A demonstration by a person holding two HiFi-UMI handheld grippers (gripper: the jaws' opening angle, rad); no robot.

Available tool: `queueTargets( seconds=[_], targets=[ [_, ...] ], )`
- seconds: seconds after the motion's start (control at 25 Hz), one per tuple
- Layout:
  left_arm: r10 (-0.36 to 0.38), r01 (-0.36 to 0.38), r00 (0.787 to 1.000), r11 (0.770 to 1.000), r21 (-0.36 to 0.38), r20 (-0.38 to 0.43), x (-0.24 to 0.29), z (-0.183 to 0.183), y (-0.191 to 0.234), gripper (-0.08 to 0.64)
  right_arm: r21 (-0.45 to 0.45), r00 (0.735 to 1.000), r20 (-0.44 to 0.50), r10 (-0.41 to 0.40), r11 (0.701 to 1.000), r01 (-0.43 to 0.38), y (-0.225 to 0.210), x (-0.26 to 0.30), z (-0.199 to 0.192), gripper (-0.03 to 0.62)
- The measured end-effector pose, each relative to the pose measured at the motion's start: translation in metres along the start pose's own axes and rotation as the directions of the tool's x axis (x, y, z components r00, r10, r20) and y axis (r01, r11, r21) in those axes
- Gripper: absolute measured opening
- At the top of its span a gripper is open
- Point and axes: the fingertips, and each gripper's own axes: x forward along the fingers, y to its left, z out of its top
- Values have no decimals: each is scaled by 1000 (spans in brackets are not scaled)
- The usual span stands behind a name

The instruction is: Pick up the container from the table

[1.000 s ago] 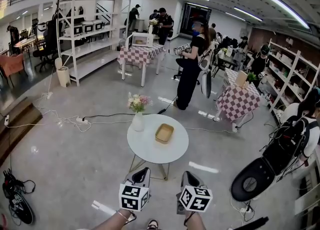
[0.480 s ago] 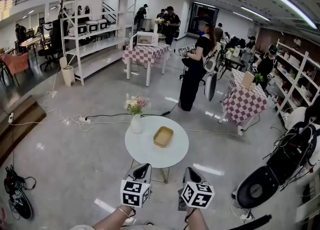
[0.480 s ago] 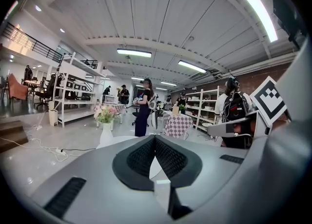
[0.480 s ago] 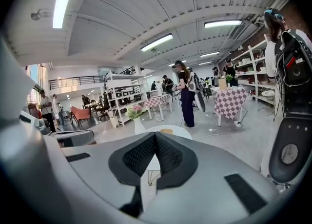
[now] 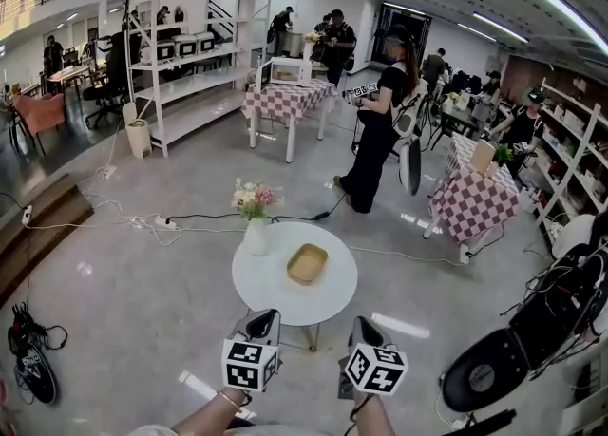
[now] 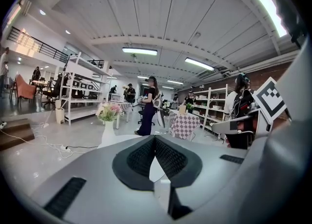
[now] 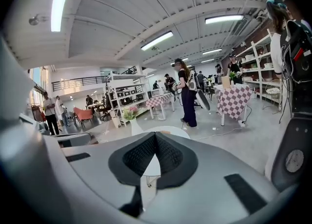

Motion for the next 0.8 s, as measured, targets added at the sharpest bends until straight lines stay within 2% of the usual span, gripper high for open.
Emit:
queueTargets(
  seconds=[0.44,0.8],
  targets=[
    [18,-18,1000,999,48,-14,10,4,2,15,50,1000,2,22,998,-22,-12,19,-1,25],
    [53,-53,999,997,64,5,34,22,22,15,64,1000,11,-4,998,3,-32,35,8,25]
  ],
)
